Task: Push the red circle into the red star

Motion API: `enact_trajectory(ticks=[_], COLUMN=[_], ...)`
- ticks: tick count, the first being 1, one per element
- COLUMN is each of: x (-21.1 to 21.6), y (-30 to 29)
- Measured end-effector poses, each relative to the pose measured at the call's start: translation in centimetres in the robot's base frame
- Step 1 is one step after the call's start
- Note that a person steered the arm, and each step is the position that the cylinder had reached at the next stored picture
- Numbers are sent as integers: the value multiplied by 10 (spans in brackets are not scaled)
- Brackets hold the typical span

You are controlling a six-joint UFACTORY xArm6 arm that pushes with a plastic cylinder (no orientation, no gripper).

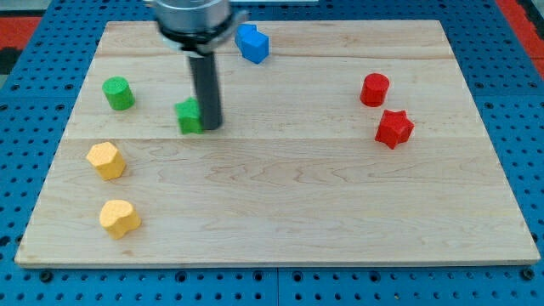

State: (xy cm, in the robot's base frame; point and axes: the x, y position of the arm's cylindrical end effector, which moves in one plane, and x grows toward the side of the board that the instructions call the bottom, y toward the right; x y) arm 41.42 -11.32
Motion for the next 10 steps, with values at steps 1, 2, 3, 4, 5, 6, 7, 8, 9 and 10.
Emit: enact_trajectory(ticks=[1,2,3,4,5,6,7,8,9,10], x=[-10,-15,-15,-15,-14,26,42,43,56,59], y=[-54,-70,-63,-46,9,72,173,237,272,314])
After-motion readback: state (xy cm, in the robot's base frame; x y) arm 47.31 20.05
